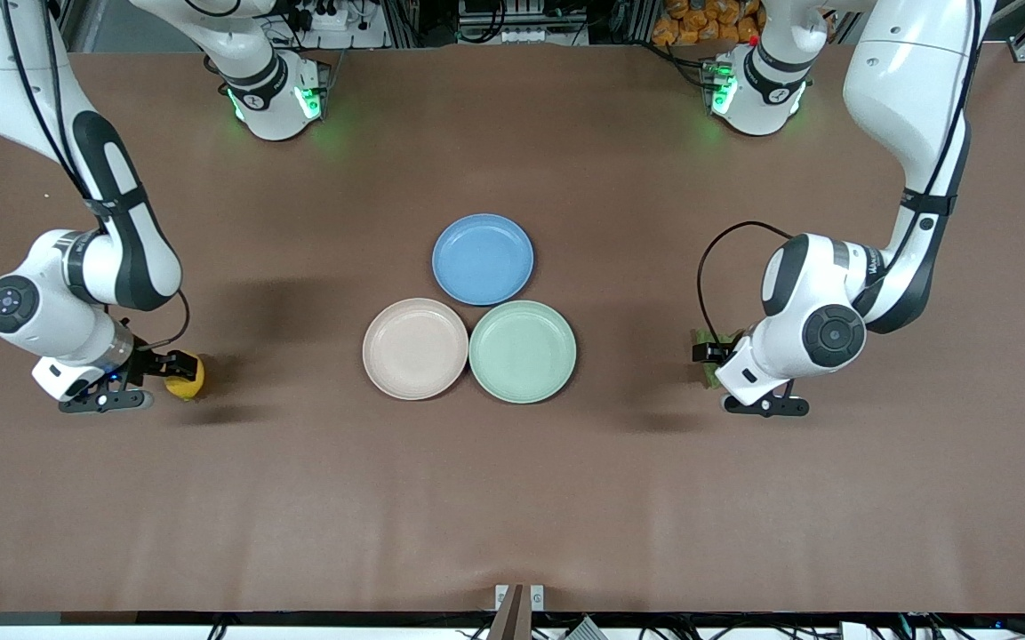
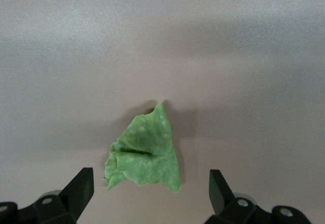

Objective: Place lemon and lettuce in plates
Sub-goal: 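Lower the right gripper onto the lemon while the left gripper lowers onto lettuce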

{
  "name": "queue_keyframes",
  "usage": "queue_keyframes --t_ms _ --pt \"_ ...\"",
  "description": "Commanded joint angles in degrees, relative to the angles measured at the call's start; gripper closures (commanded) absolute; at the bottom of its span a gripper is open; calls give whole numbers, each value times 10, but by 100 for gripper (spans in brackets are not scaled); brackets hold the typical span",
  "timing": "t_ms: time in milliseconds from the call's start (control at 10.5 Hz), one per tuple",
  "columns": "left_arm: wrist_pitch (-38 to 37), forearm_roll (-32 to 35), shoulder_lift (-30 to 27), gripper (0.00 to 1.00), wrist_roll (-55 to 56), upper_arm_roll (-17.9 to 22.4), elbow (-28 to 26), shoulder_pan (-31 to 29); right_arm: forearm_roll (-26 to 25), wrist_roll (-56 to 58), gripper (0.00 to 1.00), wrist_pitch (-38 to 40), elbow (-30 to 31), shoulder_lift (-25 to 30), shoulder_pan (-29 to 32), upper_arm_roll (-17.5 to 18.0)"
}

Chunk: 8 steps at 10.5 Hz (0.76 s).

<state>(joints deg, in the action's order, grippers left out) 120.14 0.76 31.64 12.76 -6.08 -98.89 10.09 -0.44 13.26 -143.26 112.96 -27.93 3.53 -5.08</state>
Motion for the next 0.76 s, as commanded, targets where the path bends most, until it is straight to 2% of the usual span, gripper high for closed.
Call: queue_keyframes --t_ms 0,190,476,571,667 --pt "24 31 29 0 36 0 -2 18 8 12 0 -33 8 -15 4 3" --pt "24 76 42 0 73 -1 -2 21 8 12 0 -36 9 -22 4 3" --pt "25 84 52 0 73 0 -1 15 8 12 0 -52 9 -35 5 3" --pt "25 84 52 0 73 0 -2 12 8 12 12 -53 9 -40 4 3" --pt "25 84 52 0 74 0 -2 11 8 11 37 -53 9 -41 4 3"
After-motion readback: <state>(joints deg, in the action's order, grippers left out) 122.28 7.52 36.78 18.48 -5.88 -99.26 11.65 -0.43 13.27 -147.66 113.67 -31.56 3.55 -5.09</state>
